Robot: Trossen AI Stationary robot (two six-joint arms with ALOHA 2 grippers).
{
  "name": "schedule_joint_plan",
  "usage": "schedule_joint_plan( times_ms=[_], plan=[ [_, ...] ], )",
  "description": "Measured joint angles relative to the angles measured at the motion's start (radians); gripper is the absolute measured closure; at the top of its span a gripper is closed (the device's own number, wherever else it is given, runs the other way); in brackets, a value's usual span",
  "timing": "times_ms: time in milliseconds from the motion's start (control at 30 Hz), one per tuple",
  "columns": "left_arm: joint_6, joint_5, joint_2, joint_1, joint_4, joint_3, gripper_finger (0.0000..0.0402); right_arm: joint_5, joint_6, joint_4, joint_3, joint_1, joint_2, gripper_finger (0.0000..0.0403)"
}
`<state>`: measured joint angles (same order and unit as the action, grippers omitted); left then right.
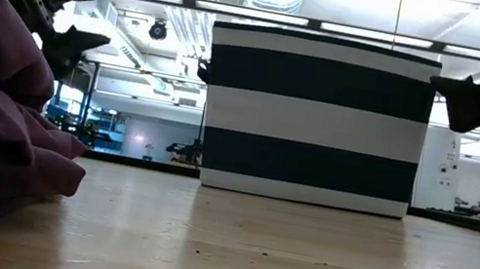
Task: Pick & place medical supplies in basket/bin
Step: Return to Home Position
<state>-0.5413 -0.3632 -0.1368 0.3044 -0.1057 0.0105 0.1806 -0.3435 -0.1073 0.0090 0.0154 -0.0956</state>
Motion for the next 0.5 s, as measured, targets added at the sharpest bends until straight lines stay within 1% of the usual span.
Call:
schedule_joint_plan(
  times_ms=[100, 267, 400, 500],
  plan=[
    [0.0, 0.001, 0.059, -0.035, 0.037, 0.0, 0.0132, 0.0, 0.003, -0.001, 0.0, 0.0, 0.0, 0.0044],
    [0.0, 0.004, 0.134, -0.036, 0.039, 0.0, 0.0132, 0.002, 0.003, 0.001, 0.0, 0.0, 0.022, 0.0044],
    [0.0, 0.003, 0.133, -0.061, 0.035, 0.002, 0.0132, 0.002, 0.004, 0.006, 0.0, 0.0, 0.097, 0.0044],
    [0.0, 0.003, 0.134, -0.088, 0.037, 0.0, 0.0132, 0.002, 0.004, -0.034, 0.001, 0.0, 0.094, 0.0044]
  ],
)
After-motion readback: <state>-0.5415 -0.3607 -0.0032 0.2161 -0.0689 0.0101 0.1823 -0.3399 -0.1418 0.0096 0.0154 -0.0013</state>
